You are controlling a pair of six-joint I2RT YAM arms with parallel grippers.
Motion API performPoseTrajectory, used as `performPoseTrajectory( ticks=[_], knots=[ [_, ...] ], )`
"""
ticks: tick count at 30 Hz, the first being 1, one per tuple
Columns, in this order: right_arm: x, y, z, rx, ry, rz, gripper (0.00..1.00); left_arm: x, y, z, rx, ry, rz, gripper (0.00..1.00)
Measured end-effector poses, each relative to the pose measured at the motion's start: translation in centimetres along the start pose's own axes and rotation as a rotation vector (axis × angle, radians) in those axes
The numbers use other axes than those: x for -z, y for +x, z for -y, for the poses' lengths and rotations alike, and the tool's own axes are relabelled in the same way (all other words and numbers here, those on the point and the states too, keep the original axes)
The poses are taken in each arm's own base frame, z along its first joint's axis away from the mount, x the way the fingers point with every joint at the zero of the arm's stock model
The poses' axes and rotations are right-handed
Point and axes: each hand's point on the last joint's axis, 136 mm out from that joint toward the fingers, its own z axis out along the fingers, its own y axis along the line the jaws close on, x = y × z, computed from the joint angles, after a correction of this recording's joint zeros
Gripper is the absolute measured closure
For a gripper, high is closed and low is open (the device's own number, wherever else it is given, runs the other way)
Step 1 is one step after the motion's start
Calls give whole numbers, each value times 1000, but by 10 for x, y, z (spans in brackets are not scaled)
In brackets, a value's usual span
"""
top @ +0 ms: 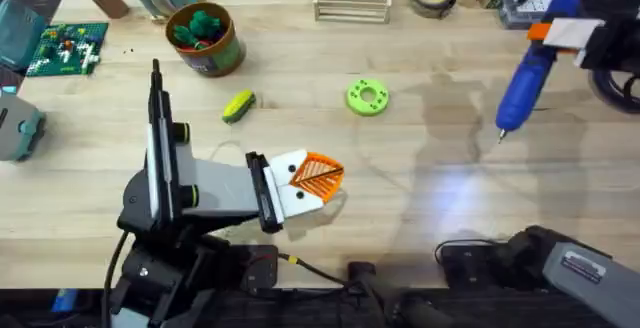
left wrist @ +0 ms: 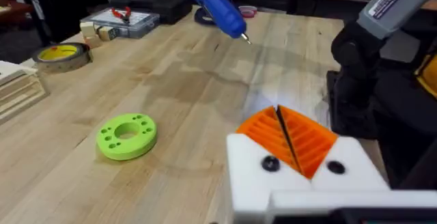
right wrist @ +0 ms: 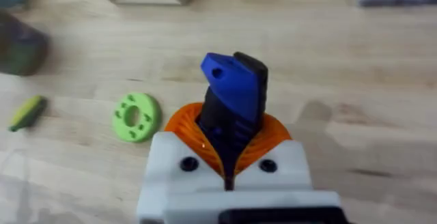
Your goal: Pick up the gripper from the table and insert it into the empty holder that is missing its gripper. Then pick up a screw, insert it into the mounting hole, and use the screwdriver to tighten it. Finally, clean up the table by picking up the vegetable and placing it into the bucket.
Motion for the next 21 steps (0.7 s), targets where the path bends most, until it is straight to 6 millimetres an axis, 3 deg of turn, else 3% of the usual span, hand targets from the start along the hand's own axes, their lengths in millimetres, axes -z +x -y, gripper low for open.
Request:
performPoseTrajectory(
  ticks=[8, 21],
  knots=[
    [19, -25, -32, 103, -73, 120, 987, 0, 0, 0, 0, 0, 0, 994],
    [80, -88, -99, 379, -103, 467, 990, 0, 0, 0, 0, 0, 0, 994]
  ],
)
